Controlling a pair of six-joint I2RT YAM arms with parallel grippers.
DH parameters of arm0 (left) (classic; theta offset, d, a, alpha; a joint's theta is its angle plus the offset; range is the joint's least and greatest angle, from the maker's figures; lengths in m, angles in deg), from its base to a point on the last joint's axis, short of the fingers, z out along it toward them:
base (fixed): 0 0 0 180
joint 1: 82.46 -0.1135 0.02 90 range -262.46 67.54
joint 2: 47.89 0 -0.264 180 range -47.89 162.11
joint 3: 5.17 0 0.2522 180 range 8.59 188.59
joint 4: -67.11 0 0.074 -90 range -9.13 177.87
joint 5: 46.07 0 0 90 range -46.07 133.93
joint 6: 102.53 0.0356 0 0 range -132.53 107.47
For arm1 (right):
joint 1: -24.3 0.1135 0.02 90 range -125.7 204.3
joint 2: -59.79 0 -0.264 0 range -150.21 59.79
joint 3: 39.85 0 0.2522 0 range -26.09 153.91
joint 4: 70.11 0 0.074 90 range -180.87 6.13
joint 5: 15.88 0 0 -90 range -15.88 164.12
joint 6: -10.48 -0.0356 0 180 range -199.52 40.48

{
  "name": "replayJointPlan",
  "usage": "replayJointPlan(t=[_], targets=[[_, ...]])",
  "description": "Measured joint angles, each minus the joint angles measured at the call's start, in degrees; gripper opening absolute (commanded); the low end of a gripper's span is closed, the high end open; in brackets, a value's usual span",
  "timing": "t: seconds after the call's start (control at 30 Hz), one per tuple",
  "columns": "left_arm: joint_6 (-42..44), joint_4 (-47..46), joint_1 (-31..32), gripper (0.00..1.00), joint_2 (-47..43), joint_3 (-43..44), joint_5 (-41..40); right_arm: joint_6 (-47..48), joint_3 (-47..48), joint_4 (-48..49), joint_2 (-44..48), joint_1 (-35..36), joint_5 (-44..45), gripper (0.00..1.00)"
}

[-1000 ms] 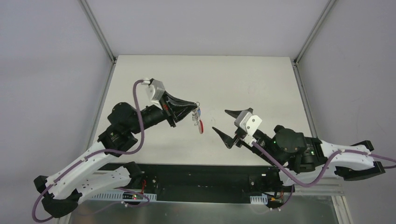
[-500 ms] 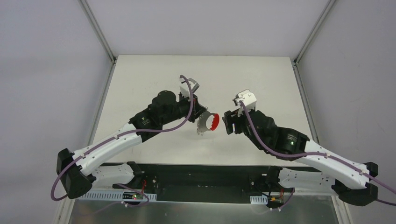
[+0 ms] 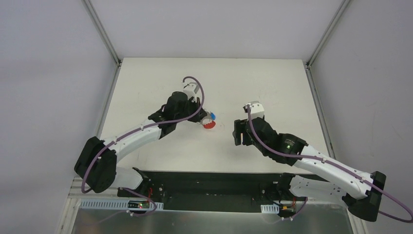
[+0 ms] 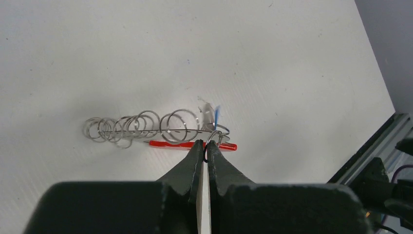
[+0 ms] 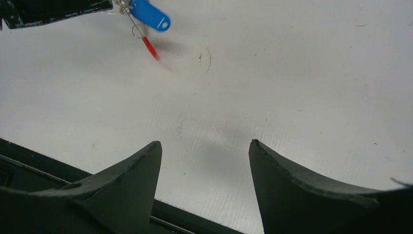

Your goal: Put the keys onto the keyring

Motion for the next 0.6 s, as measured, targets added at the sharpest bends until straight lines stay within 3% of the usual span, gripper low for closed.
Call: replayJointPlan(t=[0.2, 0.6], targets=[[-3.74, -7.32, -4.04, 0.00, 6.69, -0.61, 3.13, -2.47, -0.76, 0.02, -0.37, -0.17, -1.57, 0.70], [-5.92, -7.52, -4.59, 0.00, 22.71, 2.01, 6.01, -3.30, -1.68, 0.52, -3.52, -1.42, -2.08, 0.74]])
